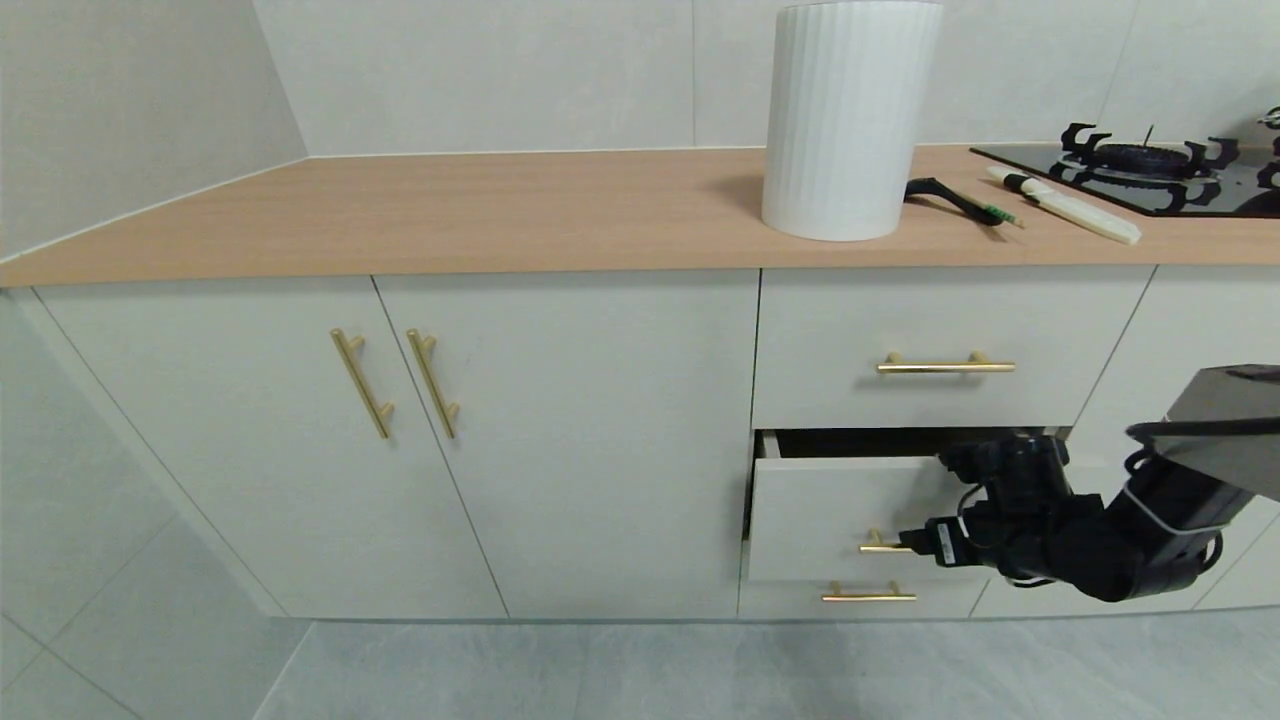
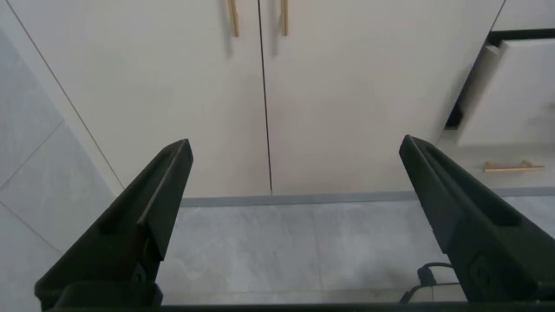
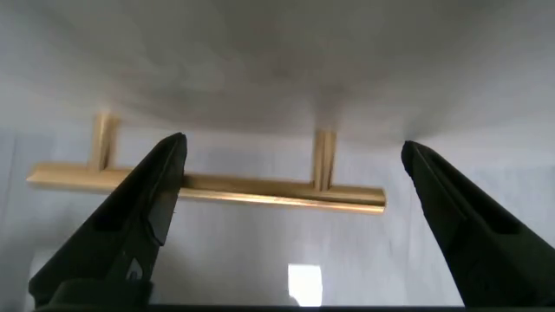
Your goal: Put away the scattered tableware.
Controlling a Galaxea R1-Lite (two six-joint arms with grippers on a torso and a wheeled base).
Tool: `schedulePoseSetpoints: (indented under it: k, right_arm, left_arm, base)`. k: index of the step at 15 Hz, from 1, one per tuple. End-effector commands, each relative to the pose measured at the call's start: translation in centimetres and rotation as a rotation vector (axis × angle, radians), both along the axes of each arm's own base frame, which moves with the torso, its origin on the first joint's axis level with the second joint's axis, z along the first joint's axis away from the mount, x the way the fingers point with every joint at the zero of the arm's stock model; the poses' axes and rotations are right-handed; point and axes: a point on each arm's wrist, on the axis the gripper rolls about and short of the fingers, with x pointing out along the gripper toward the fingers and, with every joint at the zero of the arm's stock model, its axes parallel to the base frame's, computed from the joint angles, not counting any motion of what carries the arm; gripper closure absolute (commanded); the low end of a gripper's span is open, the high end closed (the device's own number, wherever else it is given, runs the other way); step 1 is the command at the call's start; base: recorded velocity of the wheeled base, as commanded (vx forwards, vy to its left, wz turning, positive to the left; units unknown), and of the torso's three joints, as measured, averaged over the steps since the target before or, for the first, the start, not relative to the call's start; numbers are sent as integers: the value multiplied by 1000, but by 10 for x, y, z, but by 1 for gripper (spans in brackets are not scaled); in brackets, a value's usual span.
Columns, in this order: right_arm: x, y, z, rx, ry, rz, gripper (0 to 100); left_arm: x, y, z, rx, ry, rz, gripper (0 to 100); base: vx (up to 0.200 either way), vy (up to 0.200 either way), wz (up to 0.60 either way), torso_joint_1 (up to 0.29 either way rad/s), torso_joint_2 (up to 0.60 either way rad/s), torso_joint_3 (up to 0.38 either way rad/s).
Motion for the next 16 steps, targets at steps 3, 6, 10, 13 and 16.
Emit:
schedulePoseSetpoints:
  k: [3, 6, 10, 13, 16]
  right_arm:
    - [-56, 13, 120, 40, -196, 71, 0]
    - [-68, 24, 135, 45, -245, 100, 0]
    - [-50, 32, 110, 29, -247, 83, 0]
    - [-28, 35, 78, -5, -285, 20, 0]
    - [-16, 35, 60, -6, -284, 7, 0]
  left_arm:
    - [0, 0, 0, 0, 0, 1, 0]
    - [0, 0, 0, 0, 0, 1, 0]
    - [0, 0, 0, 0, 0, -1, 0]
    - [0, 0, 0, 0, 0, -1, 0]
    - [0, 0, 0, 0, 0, -1, 0]
  base:
    - [0, 0, 0, 0, 0, 0]
    - [0, 0, 0, 0, 0, 0]
    - [0, 0, 0, 0, 0, 0]
    - [0, 0, 0, 0, 0, 0]
    - [0, 0, 0, 0, 0, 0]
